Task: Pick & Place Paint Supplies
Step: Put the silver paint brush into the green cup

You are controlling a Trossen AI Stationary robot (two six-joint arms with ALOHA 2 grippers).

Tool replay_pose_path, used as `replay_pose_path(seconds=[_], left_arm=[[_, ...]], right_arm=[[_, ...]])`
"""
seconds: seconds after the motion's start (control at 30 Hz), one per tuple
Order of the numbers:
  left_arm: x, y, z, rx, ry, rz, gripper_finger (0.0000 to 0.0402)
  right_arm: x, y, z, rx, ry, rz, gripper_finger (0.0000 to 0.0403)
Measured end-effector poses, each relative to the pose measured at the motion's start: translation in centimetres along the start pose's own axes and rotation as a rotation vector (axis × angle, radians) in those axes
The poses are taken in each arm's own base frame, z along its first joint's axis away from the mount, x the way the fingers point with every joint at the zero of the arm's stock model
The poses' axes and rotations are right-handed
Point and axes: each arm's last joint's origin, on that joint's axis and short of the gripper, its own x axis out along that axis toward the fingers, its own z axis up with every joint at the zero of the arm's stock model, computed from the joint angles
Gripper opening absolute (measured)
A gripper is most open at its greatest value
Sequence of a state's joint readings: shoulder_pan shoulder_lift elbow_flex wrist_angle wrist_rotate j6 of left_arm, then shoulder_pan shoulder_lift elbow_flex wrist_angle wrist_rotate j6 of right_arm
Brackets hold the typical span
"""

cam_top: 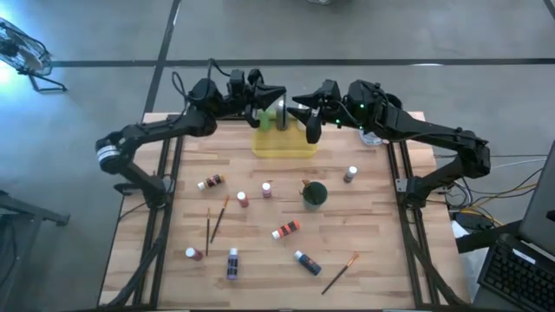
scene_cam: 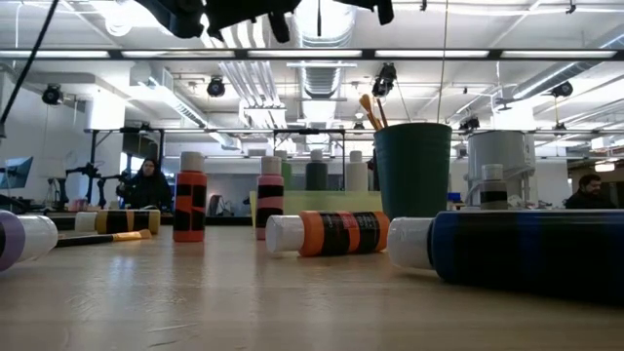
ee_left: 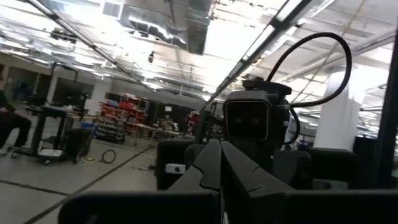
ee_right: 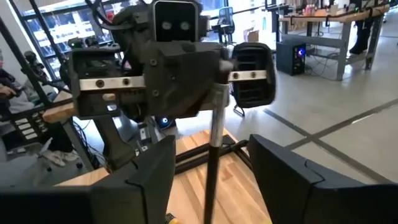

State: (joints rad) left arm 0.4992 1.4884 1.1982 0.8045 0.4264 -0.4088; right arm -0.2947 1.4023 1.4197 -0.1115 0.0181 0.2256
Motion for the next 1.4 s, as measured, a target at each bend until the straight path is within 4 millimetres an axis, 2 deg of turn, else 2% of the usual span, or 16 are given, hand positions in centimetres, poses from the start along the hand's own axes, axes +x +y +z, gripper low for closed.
replay_pose_path(seconds=[0.2, 0.4, 0.53, 0.7, 0.73, 0.9, 1.4], left_arm=[[1.8, 0.8, -0.5, -0.015, 0.025, -0.065, 0.0000], [2.4, 1.0, -0.7, -0.021, 0.035, -0.088, 0.0000], [2.4, 1.0, -0.8, -0.026, 0.046, -0.083, 0.0000], [2.3, 1.0, -0.8, -0.026, 0.049, -0.083, 0.0000], [2.3, 1.0, -0.8, -0.027, 0.052, -0.082, 0.0000], [2.3, 1.1, -0.9, -0.028, 0.059, -0.078, 0.0002], [2.2, 1.2, -0.7, -0.061, 0.057, -0.069, 0.0058]], right_arm=[[0.0, 0.0, 0.0, -0.001, 0.001, -0.002, 0.0203], [-0.1, -0.1, 0.0, -0.023, -0.004, -0.021, 0.0171], [-0.7, -0.2, 0.5, -0.049, -0.024, -0.038, 0.0128], [-1.0, -0.3, 0.7, -0.072, -0.031, -0.040, 0.0032], [-1.0, -0.3, 0.7, -0.083, -0.029, -0.040, 0.0023], [-1.0, -0.3, 0.6, -0.081, -0.016, -0.041, 0.0012], [-1.3, -0.2, 0.2, -0.051, 0.044, -0.007, 0.0009]])
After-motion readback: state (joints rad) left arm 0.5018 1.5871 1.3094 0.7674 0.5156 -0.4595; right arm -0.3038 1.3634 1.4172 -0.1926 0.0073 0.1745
